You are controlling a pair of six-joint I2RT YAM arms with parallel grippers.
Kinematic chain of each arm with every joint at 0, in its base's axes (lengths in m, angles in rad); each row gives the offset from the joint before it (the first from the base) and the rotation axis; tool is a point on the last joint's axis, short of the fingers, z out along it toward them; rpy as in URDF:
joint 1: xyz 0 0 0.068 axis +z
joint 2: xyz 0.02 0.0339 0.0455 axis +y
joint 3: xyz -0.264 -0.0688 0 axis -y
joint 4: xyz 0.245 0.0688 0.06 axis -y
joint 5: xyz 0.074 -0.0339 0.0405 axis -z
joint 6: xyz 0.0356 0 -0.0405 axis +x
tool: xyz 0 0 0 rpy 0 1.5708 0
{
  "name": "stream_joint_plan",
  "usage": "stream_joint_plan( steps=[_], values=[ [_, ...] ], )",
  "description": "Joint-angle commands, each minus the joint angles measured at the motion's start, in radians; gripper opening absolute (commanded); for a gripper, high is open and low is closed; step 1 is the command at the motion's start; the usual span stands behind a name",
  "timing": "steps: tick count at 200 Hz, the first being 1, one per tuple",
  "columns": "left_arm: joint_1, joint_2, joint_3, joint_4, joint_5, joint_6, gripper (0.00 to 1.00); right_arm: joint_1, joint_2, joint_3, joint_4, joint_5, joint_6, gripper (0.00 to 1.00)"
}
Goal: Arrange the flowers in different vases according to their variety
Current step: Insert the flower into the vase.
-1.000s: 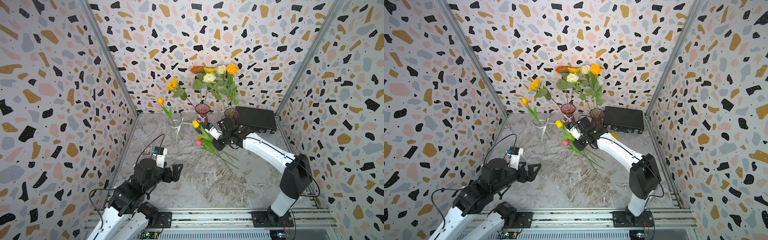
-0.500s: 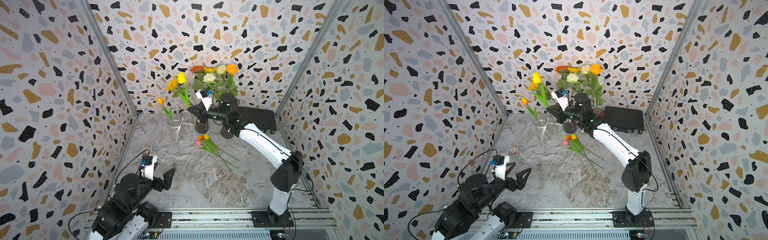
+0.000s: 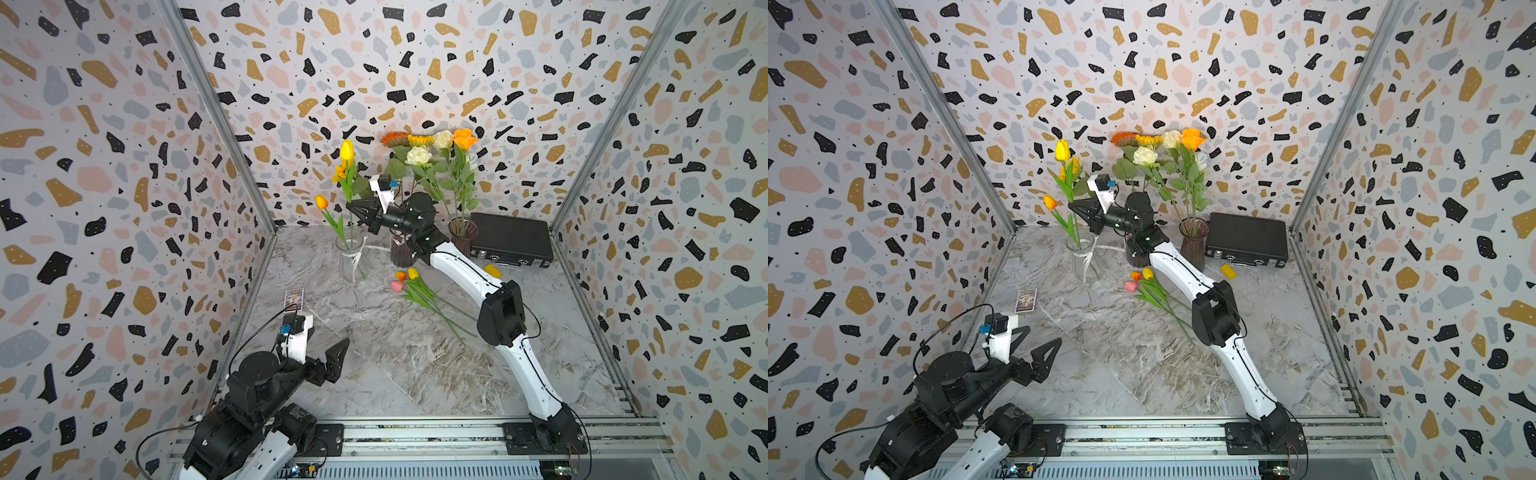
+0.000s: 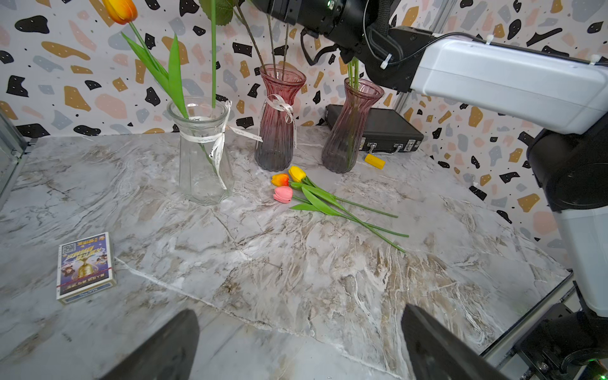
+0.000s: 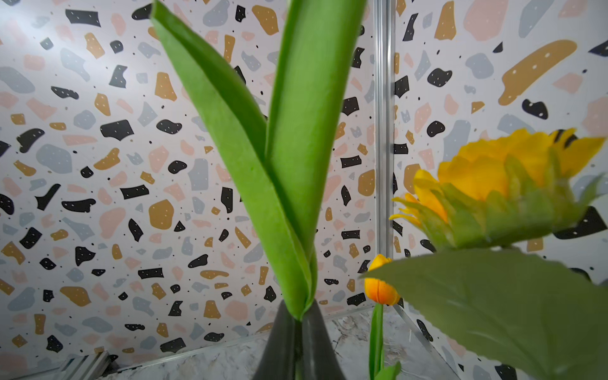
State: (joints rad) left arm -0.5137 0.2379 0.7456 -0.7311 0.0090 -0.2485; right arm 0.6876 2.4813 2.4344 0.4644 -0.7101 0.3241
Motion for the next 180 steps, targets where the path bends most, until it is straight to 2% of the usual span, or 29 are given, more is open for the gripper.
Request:
stream_joint_plan(
  steps=[1,83,120,180],
  values=[
    [-0.005,0.006,-0.013,0.053,0.003,0.012,0.99,0.006,-0.049,0.064,-0.007,-0.003,-0.090,0.00],
    [-0.005,0.021,-0.014,0.052,0.014,0.010,0.99,0.007,0.057,0.113,-0.007,0.067,-0.193,0.00],
    [-0.005,0.024,-0.014,0.052,0.017,0.011,0.99,0.007,0.151,0.215,-0.025,0.095,-0.225,0.00],
    [-0.005,0.036,-0.014,0.058,0.023,0.019,1.00,0.007,0.191,0.213,-0.042,0.100,-0.243,0.00]
  ],
)
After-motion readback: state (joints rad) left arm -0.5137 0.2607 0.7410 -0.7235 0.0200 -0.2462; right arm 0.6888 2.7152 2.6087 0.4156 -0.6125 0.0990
